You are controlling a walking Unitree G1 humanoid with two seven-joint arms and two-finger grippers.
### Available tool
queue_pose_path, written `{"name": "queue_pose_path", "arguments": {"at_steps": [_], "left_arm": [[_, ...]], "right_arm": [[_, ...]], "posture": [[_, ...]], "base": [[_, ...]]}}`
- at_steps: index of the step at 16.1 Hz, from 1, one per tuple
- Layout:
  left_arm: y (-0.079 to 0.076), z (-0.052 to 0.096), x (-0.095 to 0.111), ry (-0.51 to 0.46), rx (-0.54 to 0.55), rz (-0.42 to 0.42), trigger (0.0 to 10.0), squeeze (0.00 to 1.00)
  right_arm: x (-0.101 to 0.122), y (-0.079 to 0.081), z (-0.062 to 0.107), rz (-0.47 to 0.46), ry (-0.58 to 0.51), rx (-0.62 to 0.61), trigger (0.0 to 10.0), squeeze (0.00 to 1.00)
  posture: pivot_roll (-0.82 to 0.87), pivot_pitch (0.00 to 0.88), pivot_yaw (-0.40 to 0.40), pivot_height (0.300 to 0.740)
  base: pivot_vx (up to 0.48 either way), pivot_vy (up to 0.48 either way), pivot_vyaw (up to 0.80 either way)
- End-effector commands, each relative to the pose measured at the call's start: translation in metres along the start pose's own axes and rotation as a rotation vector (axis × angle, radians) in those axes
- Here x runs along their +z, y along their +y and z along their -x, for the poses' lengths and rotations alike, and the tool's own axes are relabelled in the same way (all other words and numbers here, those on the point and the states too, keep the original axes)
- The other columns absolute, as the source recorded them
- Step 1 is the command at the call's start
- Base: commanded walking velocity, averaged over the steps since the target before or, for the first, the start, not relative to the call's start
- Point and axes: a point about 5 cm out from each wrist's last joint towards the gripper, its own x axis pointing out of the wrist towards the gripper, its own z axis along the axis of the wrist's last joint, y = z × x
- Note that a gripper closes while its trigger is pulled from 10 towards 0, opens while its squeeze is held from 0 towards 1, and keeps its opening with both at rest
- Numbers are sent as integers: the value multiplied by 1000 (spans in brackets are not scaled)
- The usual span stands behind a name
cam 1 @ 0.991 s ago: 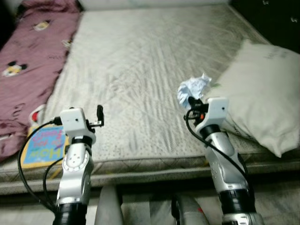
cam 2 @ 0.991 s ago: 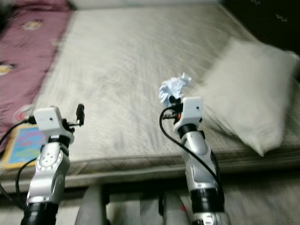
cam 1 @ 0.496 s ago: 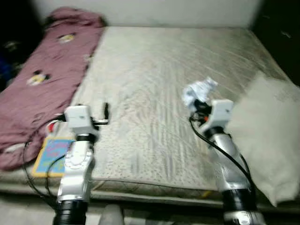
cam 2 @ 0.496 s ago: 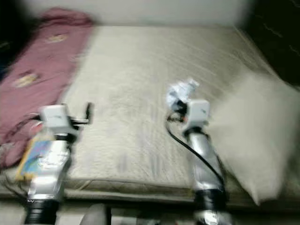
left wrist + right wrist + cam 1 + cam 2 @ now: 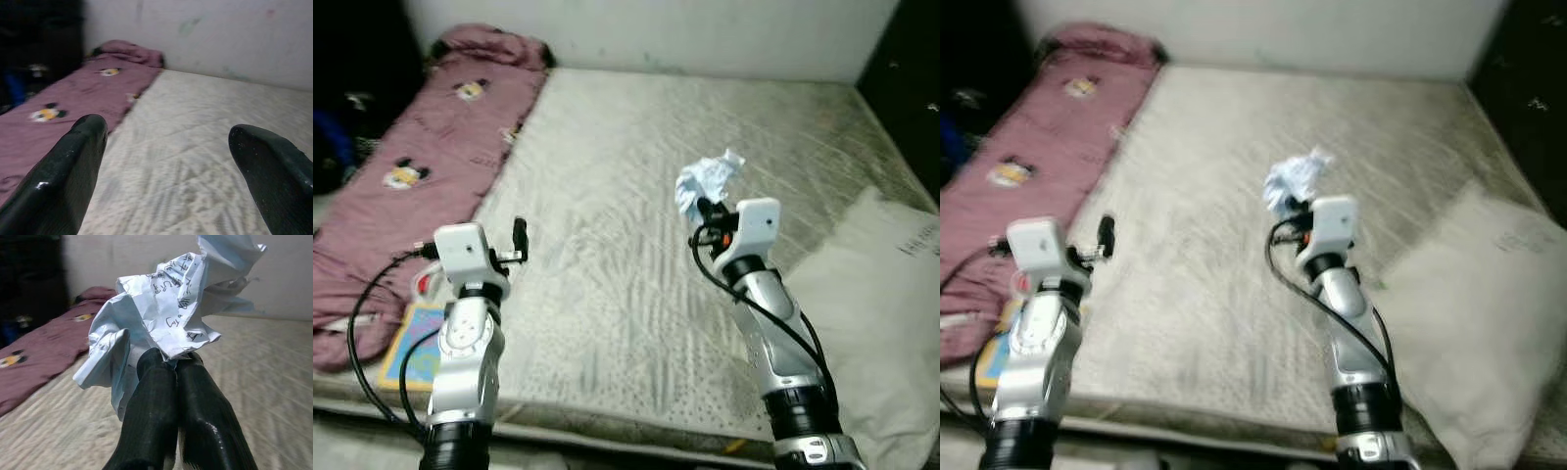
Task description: Clean up the room
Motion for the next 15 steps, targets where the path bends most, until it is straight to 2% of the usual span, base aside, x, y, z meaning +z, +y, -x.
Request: {"name": "queue_pose_path", "arguments": {"at_steps": [1, 4, 15], "left_arm": [[-5, 0, -2, 14, -17, 6, 10000, 0], [-5, -1, -3, 22, -14, 17, 10000, 0], [-5, -2, -4, 30, -9, 25, 10000, 0]], "right_arm": [[-5, -9, 4, 14, 21, -32, 10000, 0], [-5, -9, 2, 15, 22, -29, 10000, 0], [-2, -3, 0, 13, 7, -5, 10000, 0]], "posture": [[-127, 0, 15, 740], [-128, 0, 12, 740], [-124, 0, 9, 740]], "base": [[0, 0, 0], [0, 0, 0], [0, 480, 0]]}}
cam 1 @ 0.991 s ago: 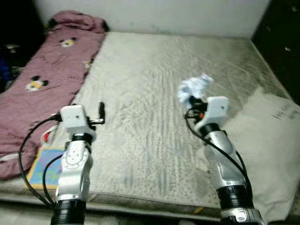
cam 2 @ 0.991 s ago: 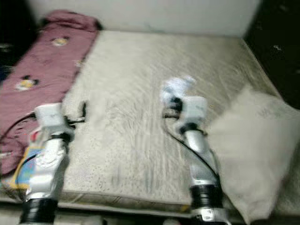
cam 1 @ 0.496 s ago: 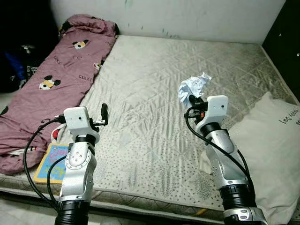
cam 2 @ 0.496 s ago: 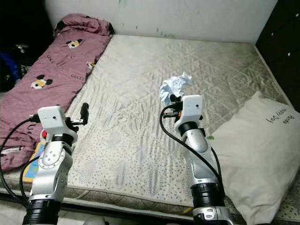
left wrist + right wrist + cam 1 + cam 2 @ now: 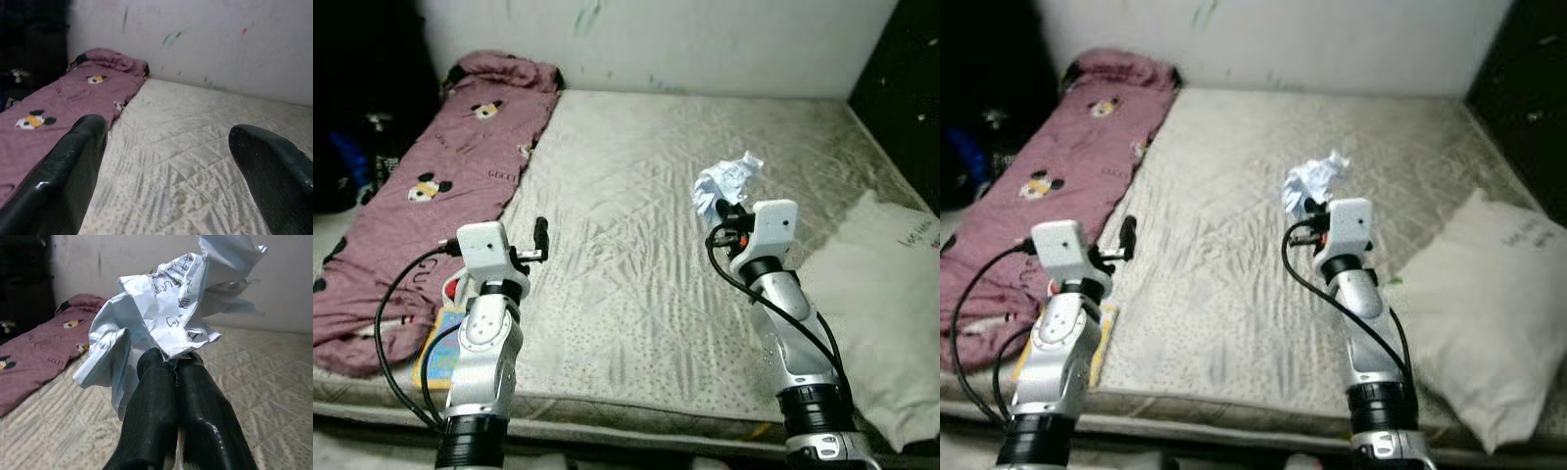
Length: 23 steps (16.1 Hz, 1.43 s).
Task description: Clean up the room
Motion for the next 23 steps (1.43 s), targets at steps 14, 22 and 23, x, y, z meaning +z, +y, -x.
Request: {"name": "queue_pose_path", "arguments": {"at_steps": [14, 22, 23], "left_arm": [[5, 1, 0, -3, 11, 16, 10000, 0], [5, 0, 2, -10, 15, 43, 10000, 0], [5, 0, 1, -7, 15, 48, 10000, 0]], "right_arm": [[0, 12, -6, 16, 3, 49, 10000, 0], [2, 16, -8, 33, -9, 80, 10000, 0], [2, 15, -8, 42, -11, 75, 10000, 0]], "posture": [[-125, 0, 6, 740], [-127, 0, 2, 740], [-129, 0, 3, 740]], "base": [[0, 309, -66], [0, 480, 0], [0, 480, 0]]}}
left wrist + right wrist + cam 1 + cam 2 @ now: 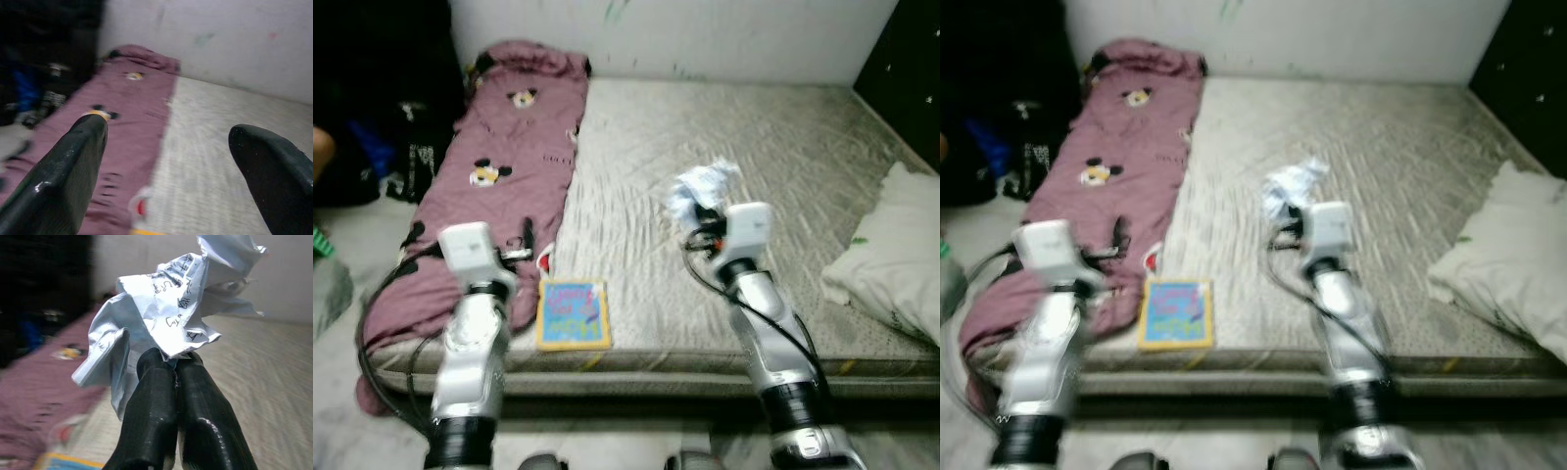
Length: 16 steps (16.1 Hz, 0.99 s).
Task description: Clean up the room
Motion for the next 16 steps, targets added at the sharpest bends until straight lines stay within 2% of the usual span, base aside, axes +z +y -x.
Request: {"name": "queue_pose_path", "arguments": {"at_steps": [1, 16], "left_arm": [[-10, -1, 0, 6, -32, 17, 10000, 0], [-11, -1, -2, 23, -36, 16, 10000, 0]], "right_arm": [[3, -11, 1, 26, -10, -32, 10000, 0], [2, -9, 0, 24, -6, -13, 10000, 0]], "posture": [[-129, 0, 3, 740], [-130, 0, 2, 740]], "base": [[0, 480, 0], [0, 480, 0]]}}
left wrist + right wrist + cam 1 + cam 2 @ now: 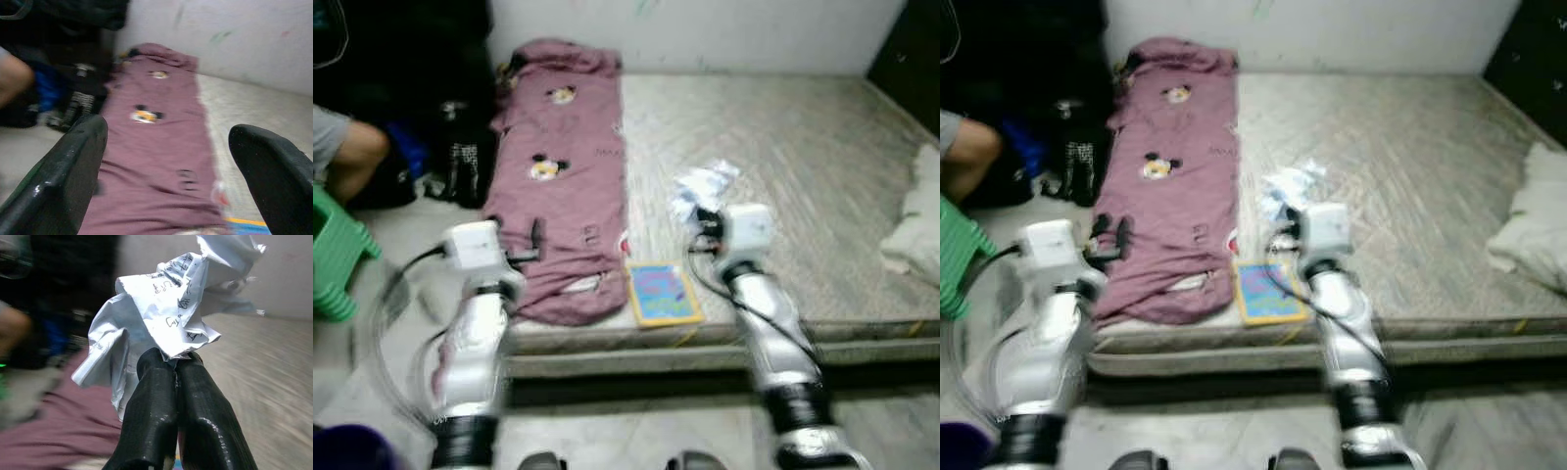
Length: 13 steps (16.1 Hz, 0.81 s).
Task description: Clean up the room
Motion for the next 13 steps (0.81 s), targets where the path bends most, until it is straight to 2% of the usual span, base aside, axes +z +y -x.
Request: {"name": "queue_pose_path", "arguments": {"at_steps": [1, 3, 5, 6, 8, 9, 11, 13], "left_arm": [[-9, -2, 2, -4, -19, 11, 10000, 0], [-9, -2, 2, -9, -26, 7, 10000, 0], [-8, -4, 7, -39, -44, -41, 10000, 0], [-2, -5, 8, -31, 22, -83, 10000, 0], [1, -5, 8, -6, 17, -75, 10000, 0], [0, -4, 11, -27, -29, -74, 10000, 0], [5, -2, 11, -40, -7, -119, 10000, 0], [7, 0, 9, -43, 15, -124, 10000, 0]], "right_arm": [[5, -10, 1, 18, -17, -22, 10000, 0], [5, -9, 1, 19, -18, -17, 10000, 0], [5, -9, 1, 23, -18, -12, 10000, 0], [5, -8, 1, 29, -19, -5, 10000, 0], [5, -6, 1, 33, -24, 7, 10000, 0], [5, -5, 0, 37, -26, 11, 10000, 0], [5, -4, 0, 41, -29, 18, 10000, 0], [6, -3, -1, 43, -32, 25, 10000, 0]], "posture": [[-130, 0, 2, 740], [-130, 0, 2, 740], [-128, 0, 4, 740], [-128, 0, 4, 740], [-126, 0, 8, 740], [-121, 0, 8, 740], [-121, 0, 8, 740], [-119, 0, 4, 740]], "base": [[0, 480, 0], [0, 480, 0], [0, 0, 0], [0, 0, 0], [0, 0, 0], [0, 0, 800], [0, 0, 800], [0, 0, 800]]}}
